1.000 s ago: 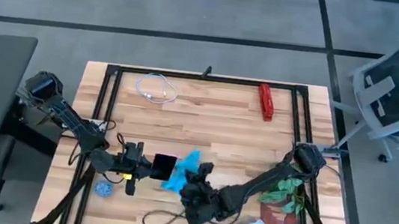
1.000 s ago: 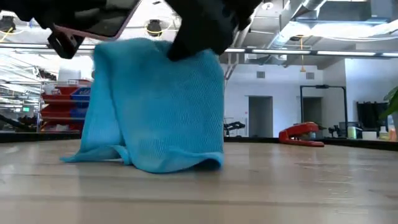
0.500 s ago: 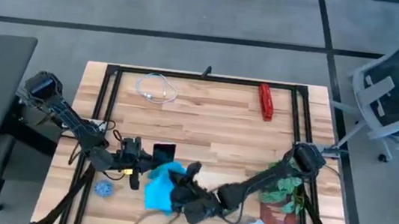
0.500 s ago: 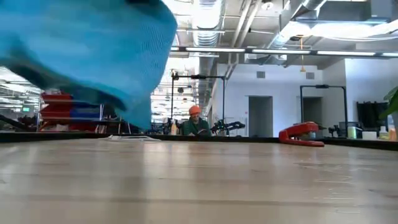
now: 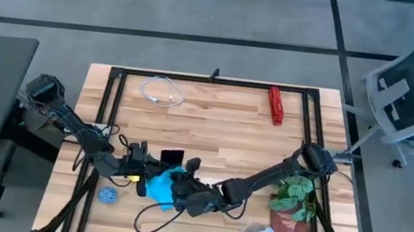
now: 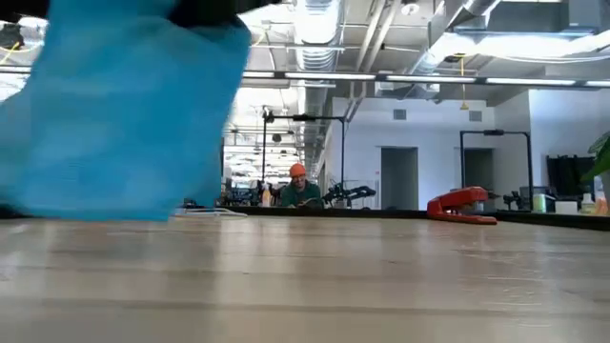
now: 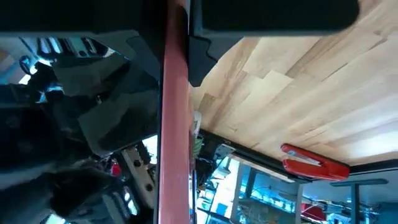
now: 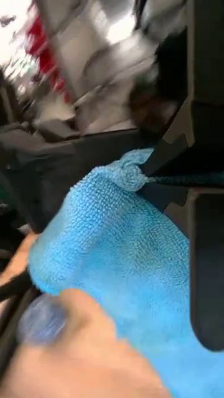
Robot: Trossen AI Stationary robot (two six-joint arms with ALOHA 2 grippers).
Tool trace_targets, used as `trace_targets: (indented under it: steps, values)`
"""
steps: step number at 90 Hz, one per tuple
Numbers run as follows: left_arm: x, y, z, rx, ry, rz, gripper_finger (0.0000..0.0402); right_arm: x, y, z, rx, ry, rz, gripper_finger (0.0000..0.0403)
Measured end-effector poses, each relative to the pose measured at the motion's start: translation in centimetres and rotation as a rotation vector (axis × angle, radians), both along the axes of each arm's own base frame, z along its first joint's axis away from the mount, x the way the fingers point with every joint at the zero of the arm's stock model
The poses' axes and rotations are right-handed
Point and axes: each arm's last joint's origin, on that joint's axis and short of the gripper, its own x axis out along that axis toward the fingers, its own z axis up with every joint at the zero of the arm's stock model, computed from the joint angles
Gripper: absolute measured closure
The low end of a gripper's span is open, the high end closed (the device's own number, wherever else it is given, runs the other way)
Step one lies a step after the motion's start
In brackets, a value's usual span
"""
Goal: Apply microfiber cloth
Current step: Wipe the back and front of the cellphone with the blue microfiber cloth
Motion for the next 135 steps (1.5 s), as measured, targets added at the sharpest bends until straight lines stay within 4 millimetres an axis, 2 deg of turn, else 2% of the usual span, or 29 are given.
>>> trace_targets:
  steps: [11,23,42,50,58,76,84,91,113,124,135]
  values:
    - [-0.1,-0.1,0.1,-0.002,-0.005,-0.009,0.0391,-0.4,0.6,-0.1,-0.013,-0.015,-0.041,0.0403]
    - [0.0,-0.1,0.2,-0.008,-0.017,-0.020,0.0390,0.1,0.9,0.5,0.072,-0.092,0.028,0.0403]
    - [0.1,-0.1,0.7,-0.018,-0.047,-0.020,0.0391,1.5,-0.5,1.4,0.188,-0.189,0.128,0.0403]
    - [0.1,-0.1,0.7,-0.013,-0.048,-0.022,0.0391,1.7,-0.9,1.2,0.200,-0.166,0.157,0.0403]
    - [0.0,-0.1,0.7,-0.004,-0.047,-0.013,0.0391,1.4,-1.0,0.8,0.175,-0.121,0.103,0.0403]
    - [-0.1,-0.3,0.7,-0.007,-0.050,-0.018,0.0391,-0.9,0.6,1.1,-0.002,-0.027,-0.032,0.0403]
    - [-0.2,-0.5,0.7,-0.025,-0.047,-0.049,0.0391,-2.5,0.6,1.3,-0.099,0.031,-0.139,0.0403]
    - [-0.4,-1.0,0.7,-0.046,-0.038,-0.124,0.0391,-4.1,-0.3,1.7,-0.142,0.071,-0.223,0.0403]
    - [-0.3,-0.8,-0.1,-0.114,0.018,-0.126,0.0391,-9.5,-4.9,4.6,-0.095,0.156,-0.435,0.0403]
    - [-0.5,-0.3,-2.5,-0.184,0.084,-0.090,0.0391,-10.1,-6.1,5.1,-0.074,0.123,-0.503,0.0403]
    - [-0.6,0.1,-5.2,-0.294,0.153,-0.056,0.0391,-9.7,-5.9,4.4,-0.064,0.128,-0.503,0.0403]
